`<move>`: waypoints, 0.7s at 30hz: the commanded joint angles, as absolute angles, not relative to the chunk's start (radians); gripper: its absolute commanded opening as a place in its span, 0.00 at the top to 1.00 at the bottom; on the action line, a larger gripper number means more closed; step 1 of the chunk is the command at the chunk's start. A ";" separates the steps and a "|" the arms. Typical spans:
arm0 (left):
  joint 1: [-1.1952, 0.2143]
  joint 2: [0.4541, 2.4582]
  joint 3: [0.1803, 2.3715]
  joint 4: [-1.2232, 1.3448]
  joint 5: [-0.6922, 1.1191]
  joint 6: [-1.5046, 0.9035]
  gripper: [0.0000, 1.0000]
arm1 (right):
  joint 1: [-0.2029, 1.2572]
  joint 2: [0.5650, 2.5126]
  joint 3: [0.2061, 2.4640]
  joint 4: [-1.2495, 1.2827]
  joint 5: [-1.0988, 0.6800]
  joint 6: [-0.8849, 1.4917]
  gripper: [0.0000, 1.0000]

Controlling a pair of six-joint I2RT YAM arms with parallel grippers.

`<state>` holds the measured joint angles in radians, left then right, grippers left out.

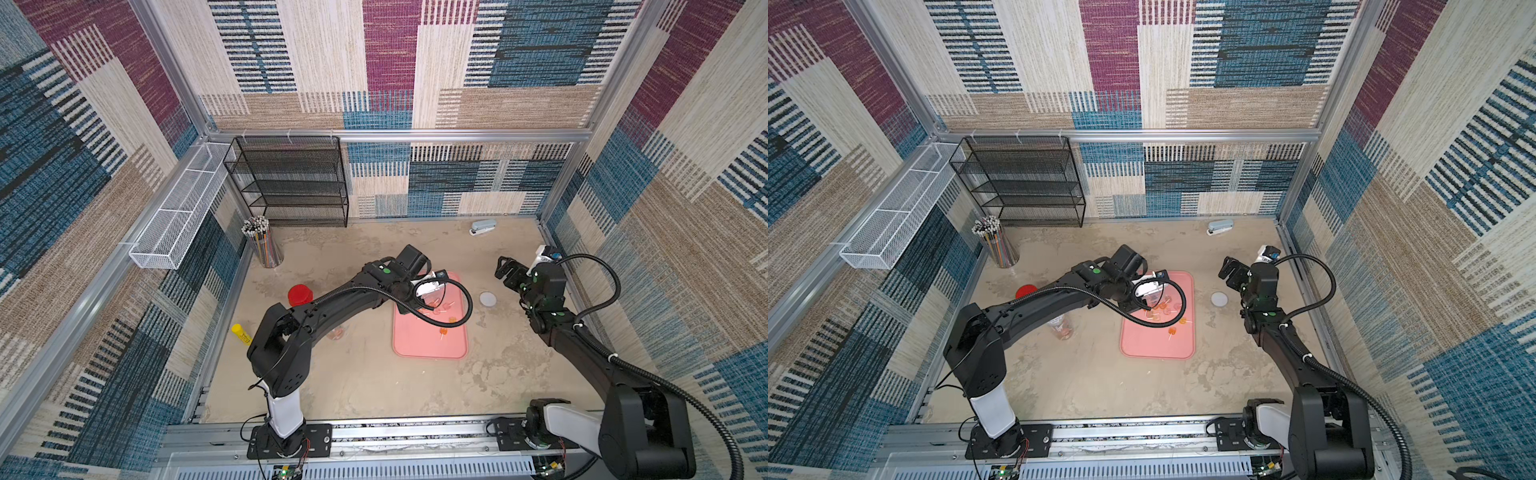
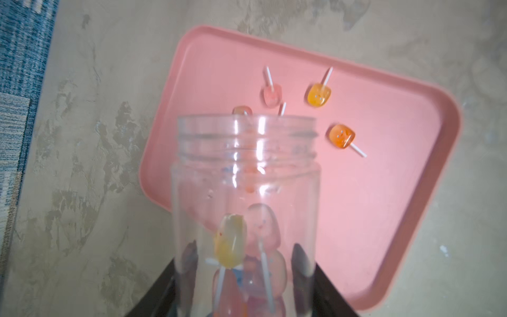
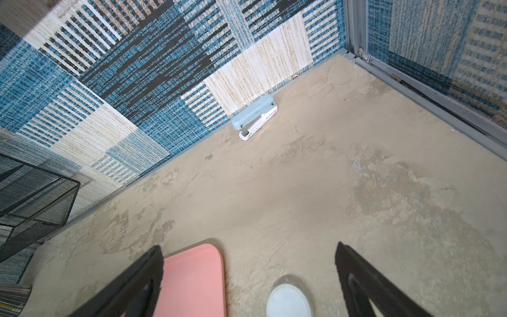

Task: Pour the candies out of the jar
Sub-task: 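Pour the candies out of the jar onto the tray.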

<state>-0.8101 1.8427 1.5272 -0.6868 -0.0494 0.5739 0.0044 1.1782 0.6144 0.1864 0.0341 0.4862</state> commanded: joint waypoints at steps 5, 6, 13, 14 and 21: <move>-0.921 1.985 1.712 -1.095 -0.414 0.705 1.00 | 0.005 1.193 0.623 0.201 0.029 0.485 0.00; -0.934 2.013 1.738 -1.136 -0.458 0.709 1.00 | 0.005 1.194 0.625 0.202 0.028 0.484 0.00; -0.963 2.096 1.803 -1.256 -0.697 0.747 1.00 | 0.005 1.193 0.627 0.197 0.033 0.482 0.00; -0.964 2.100 1.805 -1.257 -0.710 0.753 1.00 | 0.005 1.193 0.627 0.196 0.033 0.481 0.00; -0.978 2.102 1.819 -1.255 -0.714 0.776 1.00 | 0.005 1.195 0.628 0.198 0.033 0.482 0.00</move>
